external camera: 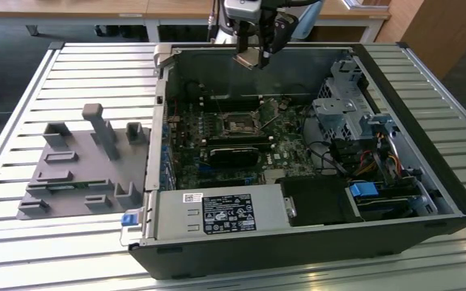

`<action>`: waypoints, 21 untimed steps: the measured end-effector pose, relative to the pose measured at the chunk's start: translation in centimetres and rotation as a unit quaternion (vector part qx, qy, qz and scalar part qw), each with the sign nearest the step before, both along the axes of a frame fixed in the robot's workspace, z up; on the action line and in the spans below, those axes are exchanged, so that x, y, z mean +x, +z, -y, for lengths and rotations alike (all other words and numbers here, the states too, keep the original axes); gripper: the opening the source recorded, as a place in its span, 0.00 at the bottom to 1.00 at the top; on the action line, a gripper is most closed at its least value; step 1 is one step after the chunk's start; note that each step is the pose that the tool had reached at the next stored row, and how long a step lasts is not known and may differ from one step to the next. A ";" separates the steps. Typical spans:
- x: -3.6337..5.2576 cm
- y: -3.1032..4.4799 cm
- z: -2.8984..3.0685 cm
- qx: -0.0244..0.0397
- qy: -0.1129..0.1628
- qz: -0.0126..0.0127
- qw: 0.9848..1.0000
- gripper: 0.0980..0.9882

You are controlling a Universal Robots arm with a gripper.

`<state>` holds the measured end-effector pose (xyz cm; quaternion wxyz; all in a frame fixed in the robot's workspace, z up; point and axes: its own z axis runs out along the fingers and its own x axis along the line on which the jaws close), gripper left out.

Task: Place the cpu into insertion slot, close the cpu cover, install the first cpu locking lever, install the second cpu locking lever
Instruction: 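Place the cpu into insertion slot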

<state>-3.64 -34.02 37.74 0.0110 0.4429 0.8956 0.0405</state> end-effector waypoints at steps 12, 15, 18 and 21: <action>0.00 -0.01 -0.01 0.000 -0.028 0.000 1.000 0.50; 0.00 -0.02 -0.01 0.000 -0.035 0.000 0.999 0.50; -0.01 -0.03 -0.01 0.000 -0.042 0.000 0.999 0.50; -0.01 -0.03 -0.01 0.000 -0.047 0.000 0.999 0.50</action>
